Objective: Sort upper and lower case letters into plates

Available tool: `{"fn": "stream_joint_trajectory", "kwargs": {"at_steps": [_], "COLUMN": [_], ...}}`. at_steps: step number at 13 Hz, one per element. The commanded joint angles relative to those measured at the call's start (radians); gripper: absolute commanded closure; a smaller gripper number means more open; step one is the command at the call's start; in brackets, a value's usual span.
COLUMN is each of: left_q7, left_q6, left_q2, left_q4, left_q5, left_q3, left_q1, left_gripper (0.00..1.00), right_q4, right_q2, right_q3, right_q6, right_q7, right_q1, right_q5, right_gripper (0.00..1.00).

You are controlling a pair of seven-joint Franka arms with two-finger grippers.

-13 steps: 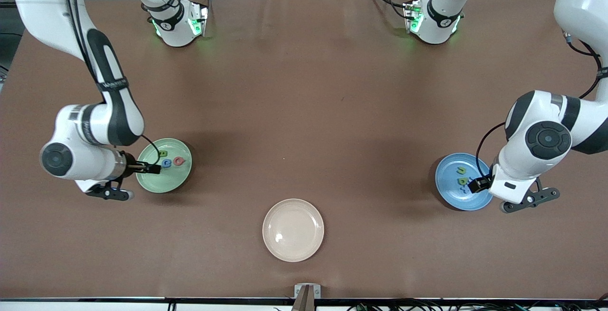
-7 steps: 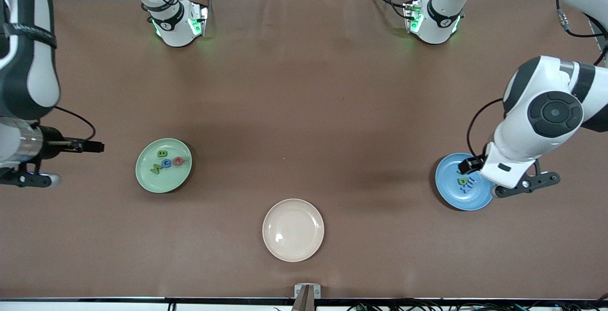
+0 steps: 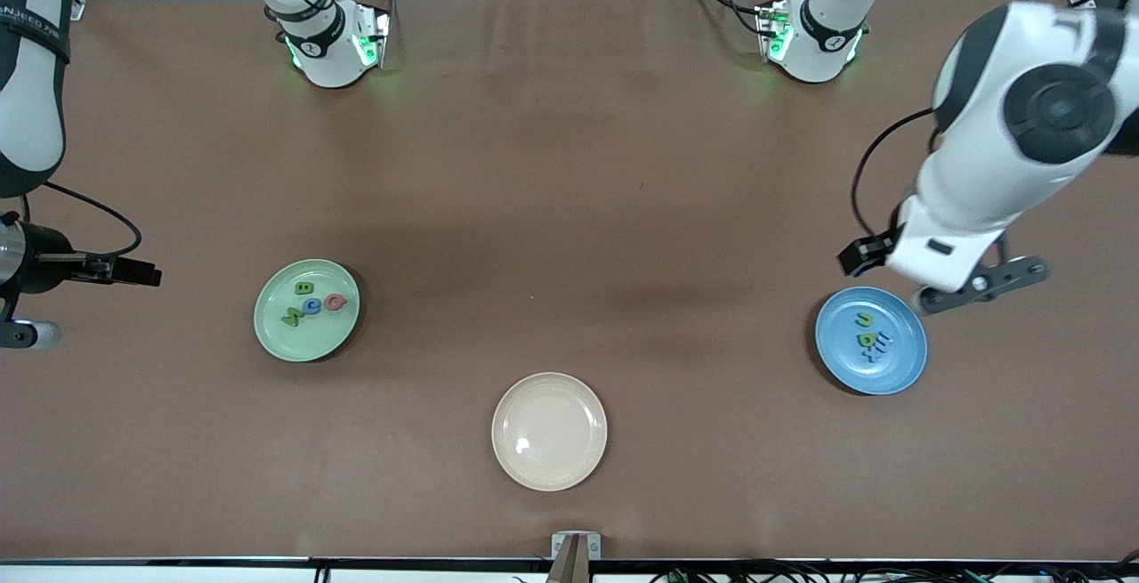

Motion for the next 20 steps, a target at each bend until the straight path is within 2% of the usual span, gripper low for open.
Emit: {"fn": "stream_joint_trajectory", "kwargs": {"at_steps": [1,4,6,9,12,15,20], "left_q7": [0.091,0.278,0.321,0.356,0.406,0.412,0.498], "left_q6": [-0.023,-0.023,-0.023,-0.012,-0.02,-0.031,-0.032], "left_q2": [-0.052,-0.073,-0.07,-0.079,-0.159,-0.217,-0.23], "left_q4": [-0.011,-0.001,0.002,0.002,-0.01,-0.038,-0.033], "left_q5": [-0.051,-0.049,-0.051,-0.08,-0.169,-0.247,-0.242], "left_q3": [0.166,0.196,0.273,0.332,0.451,0.495,0.512], "left_q1": [-0.06,-0.051,-0.11,-0.133,-0.196,-0.216,-0.213], "left_gripper": [0.0,0.01,0.01,0.0,0.0,0.0,0.0], "right_q4": [0.017,0.002,-0.073,-0.177,-0.271,-0.331,-0.377], "right_q2": [0.004,-0.011,-0.068,-0.163,-0.26,-0.331,-0.417], "right_q3": [0.014,0.016,0.018,0.018,0.018,0.016,0.016], "right_q6": [-0.017,-0.025,-0.008,0.024,0.036,0.057,0.044], "right_q7": [0.007,0.006,0.004,0.001,0.001,-0.002,-0.004], "right_q1": [-0.004,-0.004,0.002,0.007,0.008,0.005,0.01], "right_q5": [-0.006,0.008,0.006,-0.001,-0.001,-0.001,-0.008], "right_gripper": [0.0,0.0,0.0,0.0,0.0,0.0,0.0]}}
